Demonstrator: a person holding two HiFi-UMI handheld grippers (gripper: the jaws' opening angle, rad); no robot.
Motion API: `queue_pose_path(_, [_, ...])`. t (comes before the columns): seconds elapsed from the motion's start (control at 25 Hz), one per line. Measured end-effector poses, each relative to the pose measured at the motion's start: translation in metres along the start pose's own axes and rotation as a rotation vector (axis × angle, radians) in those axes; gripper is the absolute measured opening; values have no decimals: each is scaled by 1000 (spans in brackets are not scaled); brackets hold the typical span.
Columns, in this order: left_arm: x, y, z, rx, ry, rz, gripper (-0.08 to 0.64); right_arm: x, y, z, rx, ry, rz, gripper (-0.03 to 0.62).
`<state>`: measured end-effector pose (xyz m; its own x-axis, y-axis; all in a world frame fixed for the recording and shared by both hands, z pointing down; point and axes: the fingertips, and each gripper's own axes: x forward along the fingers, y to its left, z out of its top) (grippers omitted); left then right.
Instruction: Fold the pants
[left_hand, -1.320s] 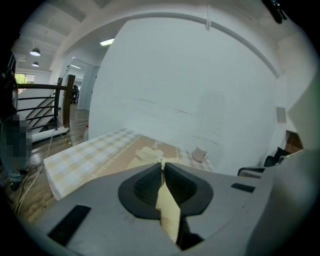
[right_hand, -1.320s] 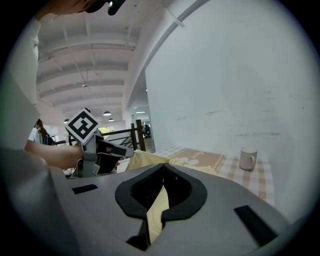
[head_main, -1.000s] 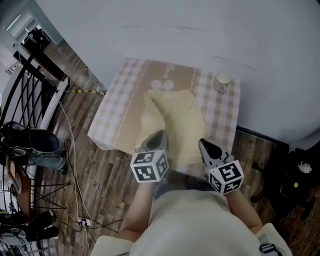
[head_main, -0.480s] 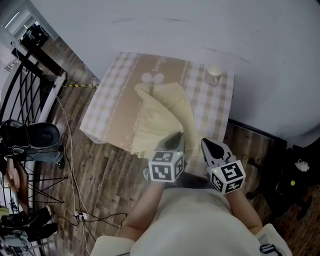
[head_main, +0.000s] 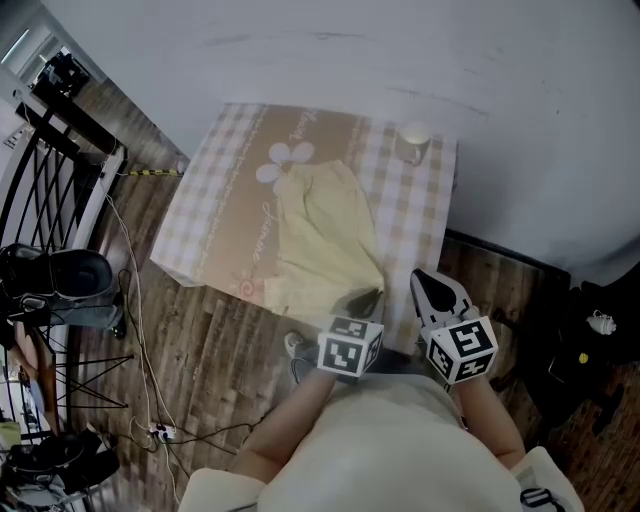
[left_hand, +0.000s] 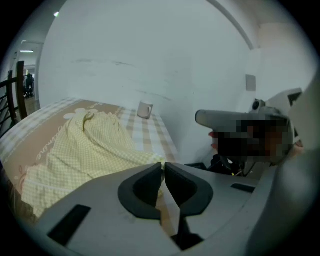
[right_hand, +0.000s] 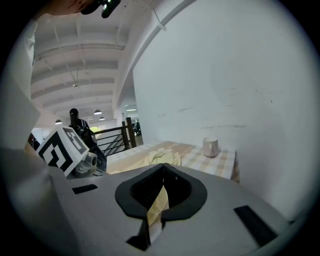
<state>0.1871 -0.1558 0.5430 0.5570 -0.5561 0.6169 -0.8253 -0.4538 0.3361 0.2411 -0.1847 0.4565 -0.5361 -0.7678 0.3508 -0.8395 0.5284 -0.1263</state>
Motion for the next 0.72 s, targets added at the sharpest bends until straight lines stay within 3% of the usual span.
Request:
queue_pose_path(0.44, [27, -8, -48, 26, 180, -46, 23, 1, 3, -6, 4, 19, -2, 0])
queue_pose_path(0.72, [37, -28, -72, 139, 252, -108, 25, 5, 3, -6, -5, 25, 8, 0])
